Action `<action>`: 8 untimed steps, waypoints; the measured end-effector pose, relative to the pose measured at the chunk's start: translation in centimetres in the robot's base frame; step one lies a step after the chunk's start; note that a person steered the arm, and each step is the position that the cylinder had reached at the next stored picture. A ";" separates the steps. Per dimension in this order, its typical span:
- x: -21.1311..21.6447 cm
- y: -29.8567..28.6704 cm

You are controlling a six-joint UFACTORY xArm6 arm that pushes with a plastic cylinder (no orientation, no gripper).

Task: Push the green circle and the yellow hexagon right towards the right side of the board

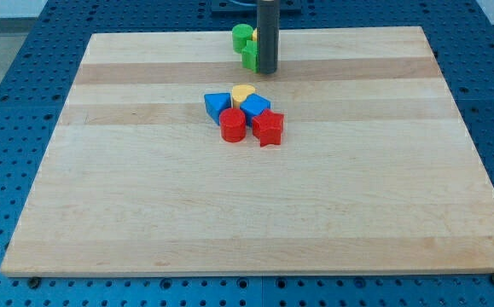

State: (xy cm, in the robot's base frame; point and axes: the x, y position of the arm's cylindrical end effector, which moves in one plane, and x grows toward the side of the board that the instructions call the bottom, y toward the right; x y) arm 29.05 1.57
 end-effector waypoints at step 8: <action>-5.2 -9.4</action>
State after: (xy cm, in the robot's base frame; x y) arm 23.89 -7.78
